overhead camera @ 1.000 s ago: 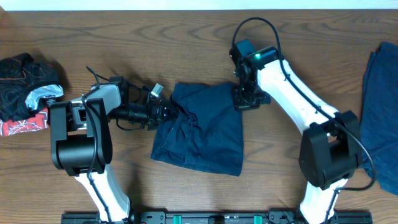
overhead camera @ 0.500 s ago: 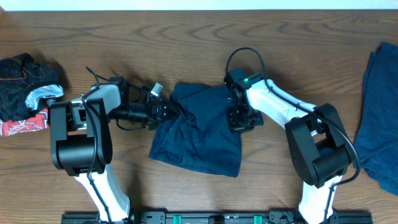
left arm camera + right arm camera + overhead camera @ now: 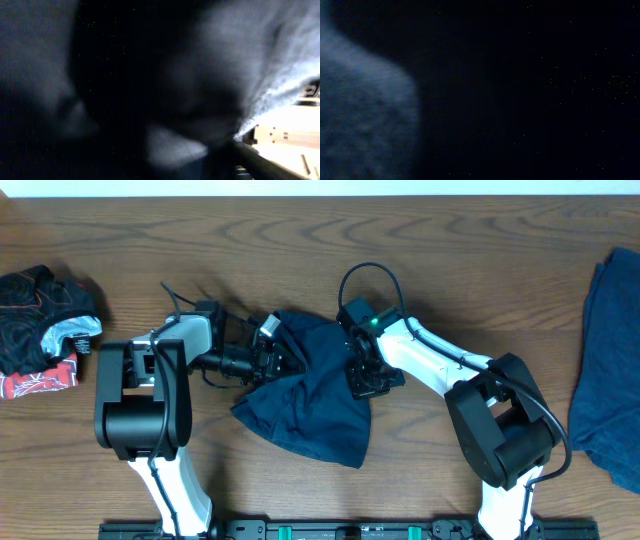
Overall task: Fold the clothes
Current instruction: 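Lift the folded shorts with the left gripper, right gripper releasing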
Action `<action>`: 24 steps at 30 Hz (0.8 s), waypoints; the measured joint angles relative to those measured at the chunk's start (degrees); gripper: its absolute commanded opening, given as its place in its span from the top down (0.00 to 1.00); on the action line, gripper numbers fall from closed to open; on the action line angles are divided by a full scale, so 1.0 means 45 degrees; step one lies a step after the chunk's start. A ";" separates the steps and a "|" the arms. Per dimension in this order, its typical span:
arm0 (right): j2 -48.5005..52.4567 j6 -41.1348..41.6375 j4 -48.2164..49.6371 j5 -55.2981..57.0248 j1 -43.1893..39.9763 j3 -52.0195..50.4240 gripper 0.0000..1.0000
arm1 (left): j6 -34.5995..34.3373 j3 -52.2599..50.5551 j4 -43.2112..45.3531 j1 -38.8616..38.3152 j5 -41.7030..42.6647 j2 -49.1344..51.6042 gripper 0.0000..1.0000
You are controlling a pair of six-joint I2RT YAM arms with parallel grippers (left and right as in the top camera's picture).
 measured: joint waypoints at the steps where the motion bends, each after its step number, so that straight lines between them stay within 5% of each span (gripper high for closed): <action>1: 0.0000 0.0005 -0.0005 0.0000 0.0000 0.0000 0.99 | -0.0019 -0.0010 0.0117 -0.0068 -0.0087 0.0000 0.56; 9: 0.0000 0.0024 -0.0039 -0.0029 -0.0010 0.0000 0.99 | -0.1928 -0.0029 0.1112 -0.0345 -0.1875 0.0000 0.43; 11: 0.0000 0.0029 -0.0039 -0.0034 -0.0010 0.0000 0.99 | -0.2293 -0.0015 0.1195 -0.0476 -0.2045 -0.0029 0.49; 14: 0.0000 0.0029 -0.0039 -0.0039 -0.0010 0.0000 0.99 | -0.2817 -0.0005 0.1418 -0.0695 -0.2691 -0.0078 0.94; 24: 0.0000 0.0029 -0.0355 -0.0049 -0.0019 -0.0024 0.99 | -0.4614 0.0024 0.2438 -0.1632 -0.4201 -0.0389 0.94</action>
